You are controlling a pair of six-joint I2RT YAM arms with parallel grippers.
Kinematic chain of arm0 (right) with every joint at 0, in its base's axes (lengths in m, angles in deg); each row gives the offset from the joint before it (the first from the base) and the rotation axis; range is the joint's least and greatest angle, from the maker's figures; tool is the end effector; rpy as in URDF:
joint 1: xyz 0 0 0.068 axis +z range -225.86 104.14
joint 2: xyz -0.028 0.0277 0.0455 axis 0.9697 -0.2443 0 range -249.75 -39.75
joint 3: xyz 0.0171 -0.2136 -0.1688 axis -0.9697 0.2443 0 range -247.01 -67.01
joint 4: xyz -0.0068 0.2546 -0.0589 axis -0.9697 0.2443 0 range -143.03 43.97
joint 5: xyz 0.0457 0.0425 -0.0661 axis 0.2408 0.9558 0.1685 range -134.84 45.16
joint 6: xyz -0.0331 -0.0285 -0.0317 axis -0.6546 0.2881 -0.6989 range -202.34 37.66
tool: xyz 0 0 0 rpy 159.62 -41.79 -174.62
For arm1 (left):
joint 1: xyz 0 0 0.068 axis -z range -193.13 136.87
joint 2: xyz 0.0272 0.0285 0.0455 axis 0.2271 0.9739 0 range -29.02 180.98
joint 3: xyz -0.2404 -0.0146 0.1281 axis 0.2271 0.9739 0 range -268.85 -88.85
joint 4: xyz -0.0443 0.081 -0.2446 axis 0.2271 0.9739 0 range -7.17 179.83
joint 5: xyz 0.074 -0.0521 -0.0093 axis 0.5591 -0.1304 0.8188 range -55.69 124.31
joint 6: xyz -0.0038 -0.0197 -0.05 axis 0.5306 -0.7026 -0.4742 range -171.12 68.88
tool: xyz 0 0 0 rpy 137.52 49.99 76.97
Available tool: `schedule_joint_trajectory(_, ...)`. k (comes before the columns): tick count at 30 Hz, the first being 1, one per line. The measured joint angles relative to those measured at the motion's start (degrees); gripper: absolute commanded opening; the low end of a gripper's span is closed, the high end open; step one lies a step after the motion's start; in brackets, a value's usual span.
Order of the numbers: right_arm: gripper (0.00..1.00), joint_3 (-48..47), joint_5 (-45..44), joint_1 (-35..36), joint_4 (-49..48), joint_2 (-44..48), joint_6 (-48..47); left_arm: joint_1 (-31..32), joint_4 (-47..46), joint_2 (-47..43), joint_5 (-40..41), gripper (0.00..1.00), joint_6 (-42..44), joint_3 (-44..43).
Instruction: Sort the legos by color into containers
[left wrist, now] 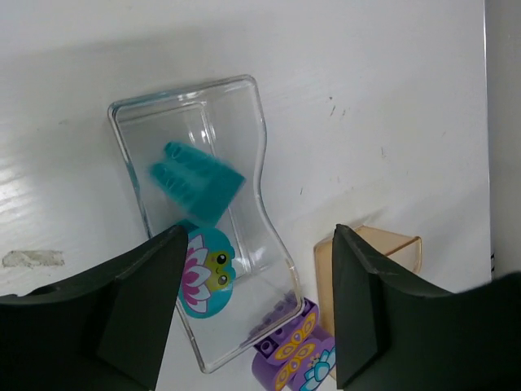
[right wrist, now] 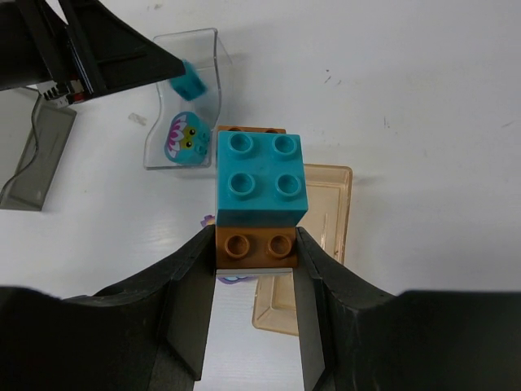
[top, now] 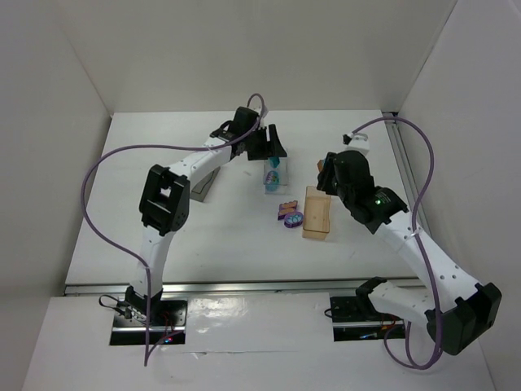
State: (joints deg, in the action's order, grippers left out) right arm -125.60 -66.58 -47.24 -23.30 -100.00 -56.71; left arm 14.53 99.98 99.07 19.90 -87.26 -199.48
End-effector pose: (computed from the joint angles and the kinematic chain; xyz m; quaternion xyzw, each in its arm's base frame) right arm 0.2055 0.0972 0.3397 0.0699 0.8585 0.0728 0.5027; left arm 0.4599 -0.2510 0.2434 -0.0069 0.8803 -0.3380 0.3328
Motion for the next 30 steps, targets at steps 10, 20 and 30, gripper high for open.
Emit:
schedule_joint_trajectory(10, 0.18, 0.02, 9.7, -0.17, -0.48, 0.76, -4.07, 0.31, 1.55, -2.97, 1.29, 0.8, 1.9, 2.54)
schedule_joint_trajectory(20, 0.18, 0.98, 52.74, -0.63, -7.28, -1.6, -13.27, -8.79, -16.61, -28.85, -33.33, 0.87, 5.64, 30.03)
schedule_joint_trajectory(30, 0.17, 0.94, 71.71, -1.29, -7.21, -5.14, -17.94, -8.94, -34.97, -30.8, -59.82, 1.0, 3.74, 40.79)
